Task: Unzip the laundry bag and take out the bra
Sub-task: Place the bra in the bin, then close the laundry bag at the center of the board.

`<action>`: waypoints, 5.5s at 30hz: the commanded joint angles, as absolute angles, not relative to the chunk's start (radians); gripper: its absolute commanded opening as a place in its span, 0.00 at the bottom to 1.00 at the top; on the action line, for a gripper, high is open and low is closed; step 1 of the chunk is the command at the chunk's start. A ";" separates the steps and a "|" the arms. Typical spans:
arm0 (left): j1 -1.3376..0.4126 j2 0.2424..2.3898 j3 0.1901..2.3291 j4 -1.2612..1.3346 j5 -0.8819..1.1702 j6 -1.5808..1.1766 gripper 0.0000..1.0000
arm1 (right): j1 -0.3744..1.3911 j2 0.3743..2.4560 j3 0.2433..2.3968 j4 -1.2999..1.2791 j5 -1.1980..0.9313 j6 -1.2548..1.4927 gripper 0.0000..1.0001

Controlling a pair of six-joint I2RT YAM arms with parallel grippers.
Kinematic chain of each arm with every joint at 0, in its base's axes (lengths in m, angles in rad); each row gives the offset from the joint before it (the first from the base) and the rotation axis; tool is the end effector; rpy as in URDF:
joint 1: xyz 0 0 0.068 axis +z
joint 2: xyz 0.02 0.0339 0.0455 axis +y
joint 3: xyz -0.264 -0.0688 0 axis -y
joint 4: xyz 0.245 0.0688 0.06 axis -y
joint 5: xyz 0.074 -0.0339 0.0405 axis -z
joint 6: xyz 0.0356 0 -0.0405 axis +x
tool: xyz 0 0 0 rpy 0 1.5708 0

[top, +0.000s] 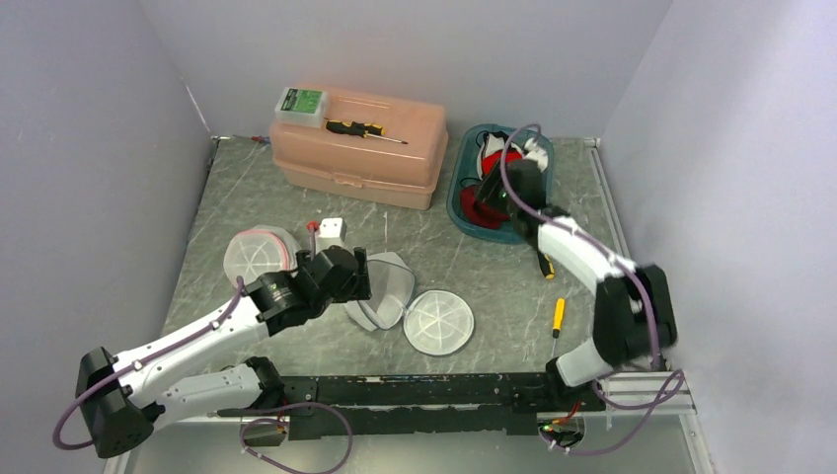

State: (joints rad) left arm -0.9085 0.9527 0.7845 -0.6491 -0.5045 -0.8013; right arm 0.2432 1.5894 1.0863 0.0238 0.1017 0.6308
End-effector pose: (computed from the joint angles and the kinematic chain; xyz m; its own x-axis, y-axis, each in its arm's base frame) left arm 0.1307 -0.1397 0.2701 -0.6618 -0.1738 -0.7292 0.0167 0.9691 -0.2462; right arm 0.3557 0.0845 0.2614 -0.4512 0.4926 -0.7442 0.1411 0.8628 0.4855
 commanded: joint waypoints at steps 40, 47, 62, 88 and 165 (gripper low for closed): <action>-0.798 1.427 1.157 -0.799 -0.147 -0.332 0.03 | 0.683 0.786 0.335 -0.354 0.038 0.888 0.72; -0.797 1.359 1.065 -0.700 -0.099 -0.439 0.03 | 0.702 0.875 0.337 -0.315 0.094 0.912 0.52; -0.798 1.291 1.005 -0.639 -0.039 -0.496 0.03 | 0.793 1.078 0.347 -0.307 0.158 0.955 0.01; -0.799 1.209 0.784 -0.300 0.002 -0.880 0.03 | 0.805 1.019 1.195 -0.894 0.465 0.423 0.00; -0.796 1.358 1.181 -0.549 -0.099 -0.499 0.39 | 0.831 0.942 1.329 -0.765 0.348 0.626 0.00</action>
